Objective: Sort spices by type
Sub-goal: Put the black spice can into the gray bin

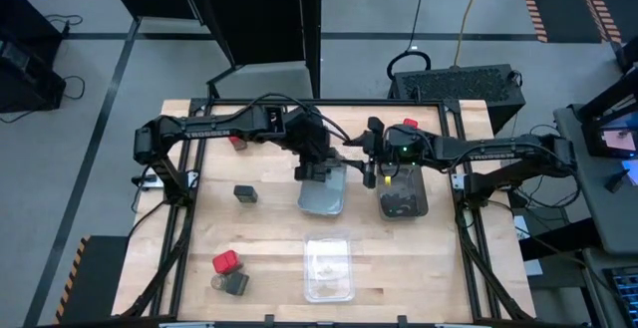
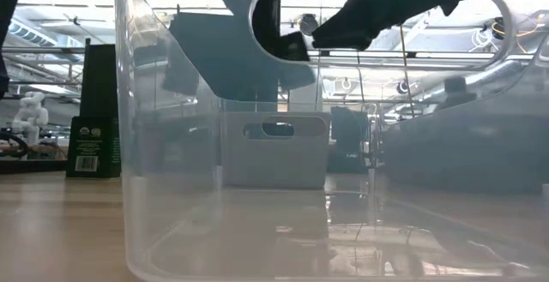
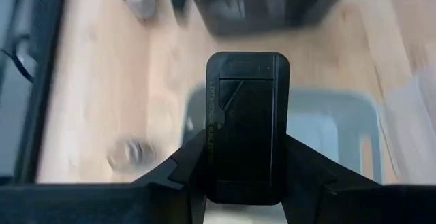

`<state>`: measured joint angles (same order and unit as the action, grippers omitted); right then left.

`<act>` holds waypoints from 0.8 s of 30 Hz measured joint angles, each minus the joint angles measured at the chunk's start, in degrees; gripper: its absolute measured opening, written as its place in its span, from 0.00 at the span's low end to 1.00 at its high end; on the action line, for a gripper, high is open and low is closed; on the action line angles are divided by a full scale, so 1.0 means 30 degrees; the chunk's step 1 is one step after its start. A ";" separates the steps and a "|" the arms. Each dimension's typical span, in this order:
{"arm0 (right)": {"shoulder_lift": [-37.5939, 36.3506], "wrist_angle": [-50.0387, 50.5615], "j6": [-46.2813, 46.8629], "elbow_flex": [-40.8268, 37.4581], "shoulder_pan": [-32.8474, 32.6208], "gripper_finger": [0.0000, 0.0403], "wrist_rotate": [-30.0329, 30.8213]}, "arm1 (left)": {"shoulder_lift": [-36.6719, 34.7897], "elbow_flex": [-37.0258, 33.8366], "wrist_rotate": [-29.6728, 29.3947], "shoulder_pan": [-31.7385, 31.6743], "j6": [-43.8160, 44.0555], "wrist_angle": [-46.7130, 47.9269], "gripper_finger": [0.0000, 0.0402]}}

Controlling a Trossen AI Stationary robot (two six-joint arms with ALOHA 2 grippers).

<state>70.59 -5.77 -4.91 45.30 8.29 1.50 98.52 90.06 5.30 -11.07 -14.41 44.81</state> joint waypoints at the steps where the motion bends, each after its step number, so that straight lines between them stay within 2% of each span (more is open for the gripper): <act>1: -0.0266 0.0488 0.0180 0.0000 0.0000 0.55 0.0028 | 0.0000 -0.0007 0.0061 -0.0021 -0.0022 0.0716 0.34; 4: -0.0806 0.1550 0.0665 0.0000 0.0000 0.58 0.0042 | 0.0000 -0.0094 0.0620 -0.0013 0.0016 0.2316 0.34; 9: -0.0947 0.2288 0.0845 0.0000 0.0000 0.59 0.0056 | 0.0036 -0.0954 0.1066 0.0458 0.0178 0.2500 0.34; 13: -0.0816 0.2383 0.0903 0.0000 0.0000 0.59 0.0056 | -0.0020 -0.1699 0.1676 0.0910 0.0171 0.1464 0.34; 24: -0.0808 0.2439 0.0905 0.0000 0.0000 0.59 0.0100 | 0.0052 -0.3679 0.1587 0.1071 0.0063 -0.1456 0.36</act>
<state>68.16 1.55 -2.19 45.30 8.29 1.80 98.68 79.02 10.06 -7.86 -14.23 40.44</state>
